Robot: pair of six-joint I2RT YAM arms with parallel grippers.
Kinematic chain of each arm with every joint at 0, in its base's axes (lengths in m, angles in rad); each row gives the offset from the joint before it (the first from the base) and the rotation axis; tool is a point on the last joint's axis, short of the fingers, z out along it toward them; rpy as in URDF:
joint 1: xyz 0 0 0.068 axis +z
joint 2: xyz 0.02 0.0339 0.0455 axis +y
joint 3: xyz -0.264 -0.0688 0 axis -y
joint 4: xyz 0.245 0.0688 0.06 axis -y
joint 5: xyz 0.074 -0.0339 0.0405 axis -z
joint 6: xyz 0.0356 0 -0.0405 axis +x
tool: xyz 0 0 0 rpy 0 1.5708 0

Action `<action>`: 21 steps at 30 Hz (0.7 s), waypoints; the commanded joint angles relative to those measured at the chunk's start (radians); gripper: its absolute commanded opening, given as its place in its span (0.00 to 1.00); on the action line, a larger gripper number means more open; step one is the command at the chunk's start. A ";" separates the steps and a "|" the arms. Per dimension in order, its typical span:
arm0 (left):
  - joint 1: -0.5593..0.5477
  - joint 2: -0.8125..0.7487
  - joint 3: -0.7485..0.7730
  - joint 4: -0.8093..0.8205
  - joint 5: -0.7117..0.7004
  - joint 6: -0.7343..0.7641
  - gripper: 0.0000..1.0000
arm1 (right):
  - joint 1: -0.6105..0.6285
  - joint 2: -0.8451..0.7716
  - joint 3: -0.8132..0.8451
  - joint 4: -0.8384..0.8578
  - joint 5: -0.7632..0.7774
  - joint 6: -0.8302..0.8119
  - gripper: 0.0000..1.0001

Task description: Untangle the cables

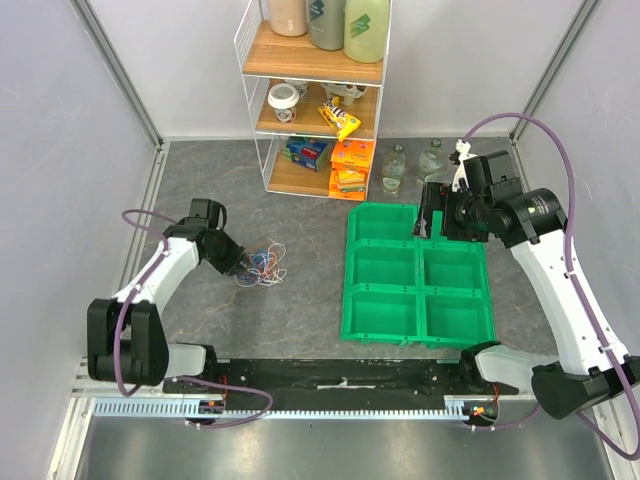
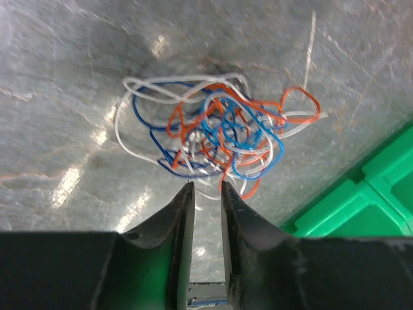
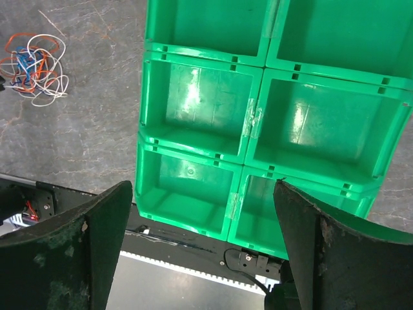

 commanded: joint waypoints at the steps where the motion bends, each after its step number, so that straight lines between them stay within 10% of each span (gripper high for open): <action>1: 0.058 0.058 -0.003 0.061 0.084 0.092 0.27 | -0.002 -0.024 0.009 0.031 -0.042 -0.002 0.98; 15: 0.061 0.055 -0.053 0.119 0.140 0.101 0.48 | -0.002 -0.027 -0.011 0.044 -0.047 -0.008 0.98; 21: 0.061 0.019 -0.062 0.119 0.138 0.106 0.41 | -0.002 -0.031 -0.032 0.057 -0.061 -0.005 0.98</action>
